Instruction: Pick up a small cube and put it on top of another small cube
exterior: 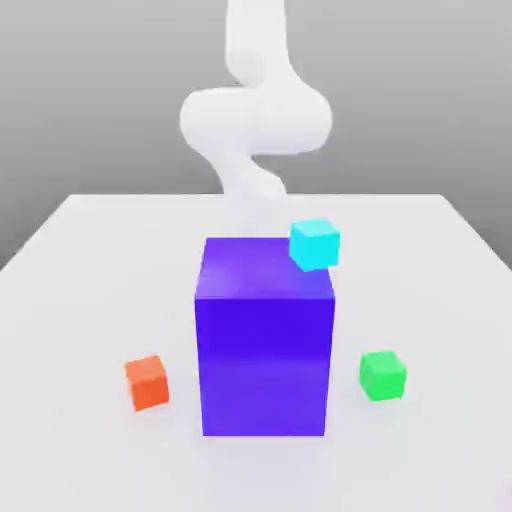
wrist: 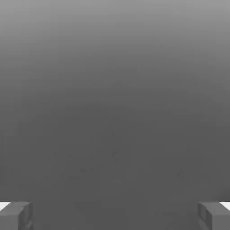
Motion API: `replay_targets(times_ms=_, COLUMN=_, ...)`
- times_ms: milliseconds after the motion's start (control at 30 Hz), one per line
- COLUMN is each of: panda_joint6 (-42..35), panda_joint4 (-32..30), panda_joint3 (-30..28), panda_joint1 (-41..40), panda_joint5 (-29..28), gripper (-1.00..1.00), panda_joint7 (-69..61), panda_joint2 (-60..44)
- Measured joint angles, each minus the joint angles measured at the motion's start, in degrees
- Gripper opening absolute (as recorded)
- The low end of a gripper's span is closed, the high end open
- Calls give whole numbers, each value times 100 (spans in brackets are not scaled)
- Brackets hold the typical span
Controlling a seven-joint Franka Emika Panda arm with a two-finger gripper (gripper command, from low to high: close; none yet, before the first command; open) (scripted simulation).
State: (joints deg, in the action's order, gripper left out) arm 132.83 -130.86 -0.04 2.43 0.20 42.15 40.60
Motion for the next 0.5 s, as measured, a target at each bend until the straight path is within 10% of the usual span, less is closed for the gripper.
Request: replay_targets(times_ms=500, panda_joint6=632, panda_joint4=555, panda_joint3=294, panda_joint1=1151, panda_joint5=140, gripper=0, panda_joint7=-2231, panda_joint2=-3151)
